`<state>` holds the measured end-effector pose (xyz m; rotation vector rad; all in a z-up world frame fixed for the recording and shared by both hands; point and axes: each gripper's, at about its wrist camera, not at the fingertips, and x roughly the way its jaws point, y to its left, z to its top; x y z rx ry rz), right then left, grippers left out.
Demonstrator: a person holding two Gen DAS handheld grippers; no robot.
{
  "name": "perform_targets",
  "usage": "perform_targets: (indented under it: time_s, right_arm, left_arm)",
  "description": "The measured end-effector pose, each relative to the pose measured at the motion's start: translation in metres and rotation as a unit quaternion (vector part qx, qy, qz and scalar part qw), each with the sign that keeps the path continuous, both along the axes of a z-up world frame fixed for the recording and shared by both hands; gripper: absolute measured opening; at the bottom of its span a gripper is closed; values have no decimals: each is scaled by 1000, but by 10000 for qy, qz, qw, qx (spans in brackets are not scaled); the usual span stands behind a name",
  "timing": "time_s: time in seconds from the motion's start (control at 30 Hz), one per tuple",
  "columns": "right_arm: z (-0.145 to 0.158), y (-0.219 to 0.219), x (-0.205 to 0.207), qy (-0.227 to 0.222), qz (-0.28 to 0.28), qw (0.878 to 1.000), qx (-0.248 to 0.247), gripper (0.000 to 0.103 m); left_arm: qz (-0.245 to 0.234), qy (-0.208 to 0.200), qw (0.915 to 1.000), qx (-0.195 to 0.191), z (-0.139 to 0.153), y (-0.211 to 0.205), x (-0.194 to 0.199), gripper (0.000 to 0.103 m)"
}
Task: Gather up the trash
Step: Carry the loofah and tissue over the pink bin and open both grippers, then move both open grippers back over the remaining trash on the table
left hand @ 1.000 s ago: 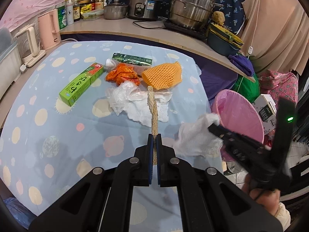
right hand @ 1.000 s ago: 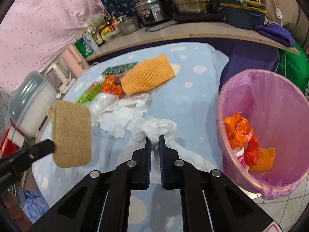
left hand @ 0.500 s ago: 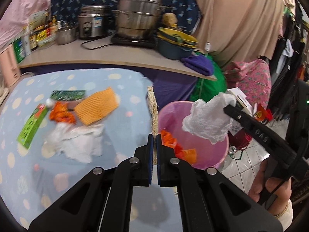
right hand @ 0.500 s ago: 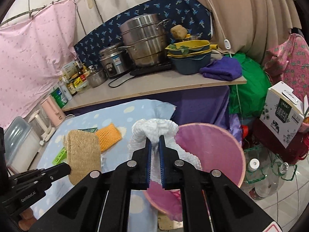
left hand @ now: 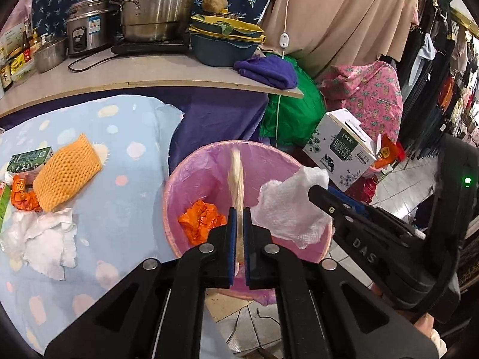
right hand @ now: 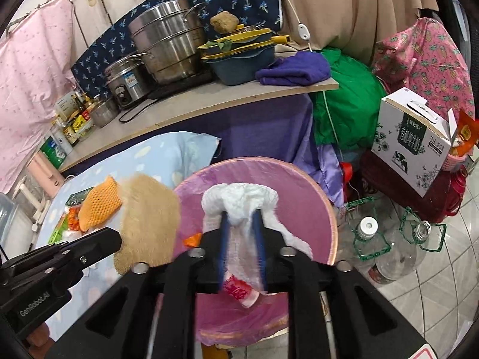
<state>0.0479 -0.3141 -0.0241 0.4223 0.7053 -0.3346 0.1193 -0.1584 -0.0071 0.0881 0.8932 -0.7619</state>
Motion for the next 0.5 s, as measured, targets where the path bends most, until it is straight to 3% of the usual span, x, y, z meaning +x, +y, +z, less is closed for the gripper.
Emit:
perform_targets:
  time_s: [0.03, 0.07, 0.17, 0.3, 0.4, 0.5]
  right_arm:
    - [2, -1, -3, -63, -66, 10000, -7, 45]
    - [4, -2, -5, -136, -124, 9998, -33, 48]
    - [8, -4, -7, -181, -147, 9996, -130, 48]
    - [12, -3, -8, -250, -114, 9996, -92, 48]
    - [13, 0, -8, -265, -70, 9996, -58, 48]
    - [13, 5, -7, -261, -15, 9996, -55, 48]
  left_arm:
    - [-17, 40, 10000, 18, -2, -2, 1, 8]
    - [7, 42, 10000, 56, -3, -2, 1, 15]
    - [165, -15, 9997, 161, -5, 0, 2, 29]
    - [275, -10, 9994, 204, -6, 6, 4, 30]
    - [346, -35, 9991, 245, -7, 10, 4, 40]
    - [340, -57, 9991, 238, -7, 15, 3, 41]
